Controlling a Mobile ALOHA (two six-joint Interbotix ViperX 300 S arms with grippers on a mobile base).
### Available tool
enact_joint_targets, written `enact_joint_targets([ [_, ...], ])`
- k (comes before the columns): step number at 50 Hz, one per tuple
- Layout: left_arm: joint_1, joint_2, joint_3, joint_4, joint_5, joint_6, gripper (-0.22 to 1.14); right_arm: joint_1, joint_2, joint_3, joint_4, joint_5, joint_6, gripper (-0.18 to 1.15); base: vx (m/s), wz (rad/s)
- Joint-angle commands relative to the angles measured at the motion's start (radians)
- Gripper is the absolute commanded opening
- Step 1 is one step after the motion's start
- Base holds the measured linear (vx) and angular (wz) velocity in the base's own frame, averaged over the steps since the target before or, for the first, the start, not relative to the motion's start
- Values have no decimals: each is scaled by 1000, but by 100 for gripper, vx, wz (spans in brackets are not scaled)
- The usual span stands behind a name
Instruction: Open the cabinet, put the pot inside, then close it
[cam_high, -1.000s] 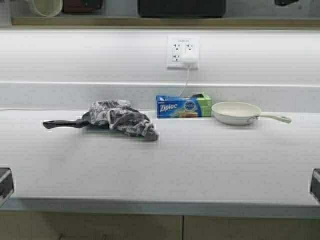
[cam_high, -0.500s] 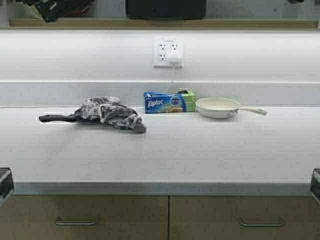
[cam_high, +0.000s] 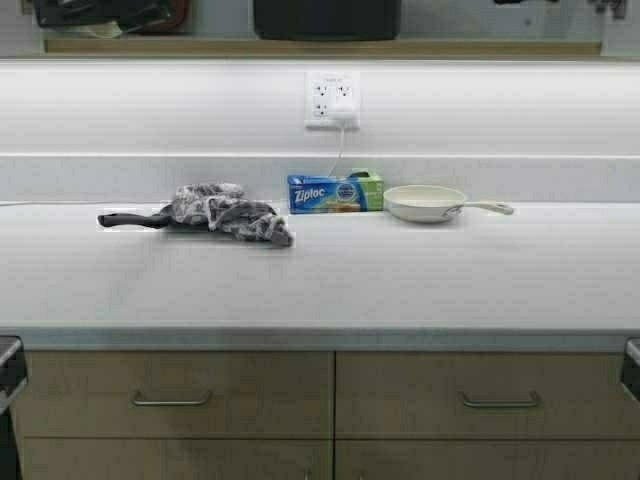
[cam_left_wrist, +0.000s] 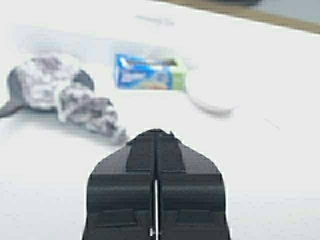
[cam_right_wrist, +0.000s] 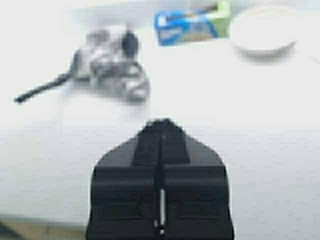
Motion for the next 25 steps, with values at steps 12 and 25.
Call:
enact_joint_targets([
  [12, 149, -117, -21, 5, 120, 110, 4, -110, -112, -18, -3, 46, -20, 8, -24, 5],
  [25, 337, -132, -121, 17, 216, 129, 4, -201, -195, -98, -11, 169, -92, 7, -26, 7],
])
